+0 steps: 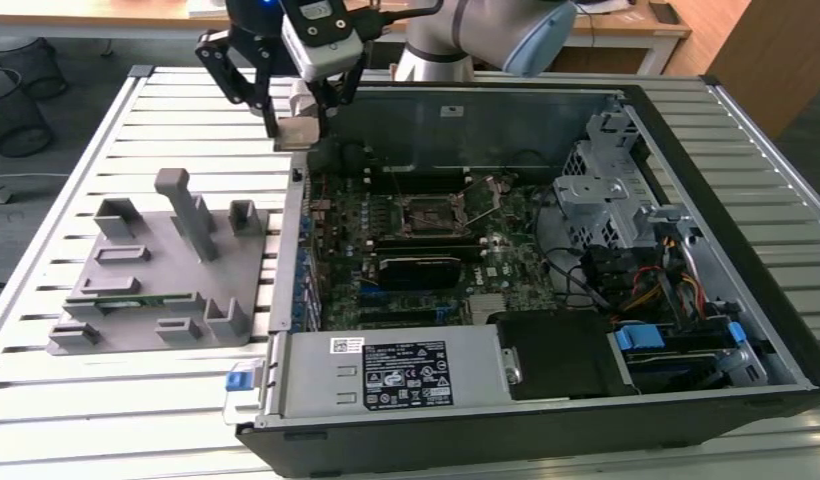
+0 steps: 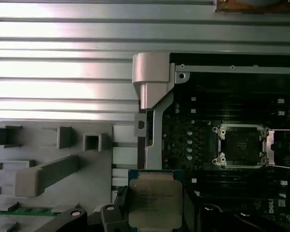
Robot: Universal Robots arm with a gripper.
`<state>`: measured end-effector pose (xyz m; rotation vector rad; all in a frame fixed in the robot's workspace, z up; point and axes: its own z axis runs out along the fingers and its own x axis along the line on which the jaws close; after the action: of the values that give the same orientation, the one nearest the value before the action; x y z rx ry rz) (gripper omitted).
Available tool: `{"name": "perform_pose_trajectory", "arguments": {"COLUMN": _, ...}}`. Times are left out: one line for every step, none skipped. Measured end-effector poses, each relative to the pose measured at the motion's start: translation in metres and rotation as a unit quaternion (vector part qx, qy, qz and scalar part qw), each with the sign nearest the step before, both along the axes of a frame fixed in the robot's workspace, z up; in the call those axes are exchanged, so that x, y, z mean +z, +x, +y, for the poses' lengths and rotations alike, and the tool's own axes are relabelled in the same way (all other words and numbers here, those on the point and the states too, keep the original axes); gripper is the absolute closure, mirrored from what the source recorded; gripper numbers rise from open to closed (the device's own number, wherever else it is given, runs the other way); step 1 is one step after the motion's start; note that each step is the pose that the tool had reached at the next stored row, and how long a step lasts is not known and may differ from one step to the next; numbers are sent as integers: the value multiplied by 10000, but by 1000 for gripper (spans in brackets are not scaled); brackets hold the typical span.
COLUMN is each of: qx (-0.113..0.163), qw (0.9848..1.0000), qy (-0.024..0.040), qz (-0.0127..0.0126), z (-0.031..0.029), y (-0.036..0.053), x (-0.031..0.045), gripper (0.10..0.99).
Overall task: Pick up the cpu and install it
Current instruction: 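Pick up the cpu and move it towards the insertion slot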
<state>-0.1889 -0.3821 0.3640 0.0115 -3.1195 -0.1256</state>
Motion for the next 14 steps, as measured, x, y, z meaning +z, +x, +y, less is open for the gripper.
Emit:
{"name": "perform_pose_trajectory", "arguments": {"qx": 0, "qw": 10000, "qy": 0, "qz": 0, "z": 1, "y": 18, "x": 0, "gripper": 549}}
{"name": "perform_pose_trajectory", "arguments": {"qx": 0, "qw": 10000, "qy": 0, "qz": 0, "z": 2, "y": 36, "x": 0, "gripper": 549}}
{"name": "perform_pose_trajectory", "arguments": {"qx": 0, "qw": 10000, "qy": 0, "qz": 0, "z": 4, "y": 54, "x": 0, "gripper": 549}}
{"name": "perform_pose_trajectory", "arguments": {"qx": 0, "qw": 10000, "qy": 0, "qz": 0, "z": 7, "y": 70, "x": 0, "gripper": 549}}
{"name": "perform_pose_trajectory", "arguments": {"qx": 0, "qw": 10000, "qy": 0, "qz": 0, "z": 10, "y": 85, "x": -1, "gripper": 549}}
{"name": "perform_pose_trajectory", "arguments": {"qx": 0, "qw": 10000, "qy": 1, "qz": -1, "z": 14, "y": 103, "x": -1, "gripper": 549}}
{"name": "perform_pose_trajectory", "arguments": {"qx": 0, "qw": 10000, "qy": 1, "qz": -1, "z": 18, "y": 119, "x": -1, "gripper": 549}}
{"name": "perform_pose_trajectory", "arguments": {"qx": 0, "qw": 10000, "qy": 0, "qz": 0, "z": 21, "y": 134, "x": -1, "gripper": 549}}
{"name": "perform_pose_trajectory", "arguments": {"qx": 0, "qw": 10000, "qy": 1, "qz": 0, "z": 26, "y": 148, "x": -1, "gripper": 549}}
{"name": "perform_pose_trajectory", "arguments": {"qx": 0, "qw": 10000, "qy": 0, "qz": 0, "z": 29, "y": 162, "x": -2, "gripper": 549}}
{"name": "perform_pose_trajectory", "arguments": {"qx": 0, "qw": 10000, "qy": 1, "qz": 0, "z": 33, "y": 177, "x": -2, "gripper": 549}}
{"name": "perform_pose_trajectory", "arguments": {"qx": 0, "qw": 10000, "qy": 0, "qz": 0, "z": 37, "y": 192, "x": -2, "gripper": 549}}
{"name": "perform_pose_trajectory", "arguments": {"qx": 0, "qw": 10000, "qy": 1, "qz": 0, "z": 41, "y": 210, "x": -2, "gripper": 549}}
{"name": "perform_pose_trajectory", "arguments": {"qx": 0, "qw": 10000, "qy": 0, "qz": 0, "z": 45, "y": 226, "x": -2, "gripper": 549}}
